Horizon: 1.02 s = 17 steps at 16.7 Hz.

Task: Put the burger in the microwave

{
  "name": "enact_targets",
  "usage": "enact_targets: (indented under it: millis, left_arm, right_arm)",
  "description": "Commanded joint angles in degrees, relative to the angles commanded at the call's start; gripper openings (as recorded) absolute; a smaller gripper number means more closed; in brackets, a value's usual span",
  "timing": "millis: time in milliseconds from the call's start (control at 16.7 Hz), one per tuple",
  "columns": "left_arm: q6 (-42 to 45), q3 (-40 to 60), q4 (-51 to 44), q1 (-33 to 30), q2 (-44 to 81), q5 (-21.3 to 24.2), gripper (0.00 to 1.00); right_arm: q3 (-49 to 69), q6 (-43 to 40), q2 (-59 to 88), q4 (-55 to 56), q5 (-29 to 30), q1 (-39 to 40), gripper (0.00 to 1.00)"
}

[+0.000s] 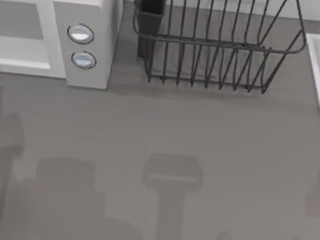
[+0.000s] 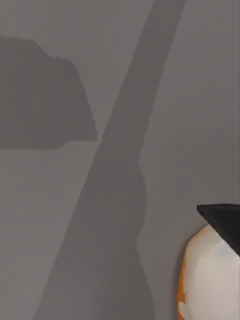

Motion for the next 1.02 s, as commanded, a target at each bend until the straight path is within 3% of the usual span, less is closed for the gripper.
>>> enact_targets:
  millis: [480, 720, 1020]
  left_arm:
    - [18.34, 22.76, -11.7, 7.62, 18.61, -0.48, 1.0]
    - [21.44, 28.8, -13.54, 9.54, 21.07, -0.71, 1.0]
    - [21.71, 29.38, -13.68, 9.72, 21.34, -0.74, 1.0]
  right_arm:
    - [0.0, 0.0, 0.0, 0.0, 0.0, 0.0, 1.0]
    - [0.0, 0.0, 0.0, 0.0, 0.0, 0.0, 1.0]
    - [0.0, 0.0, 0.0, 0.0, 0.0, 0.0, 1.0]
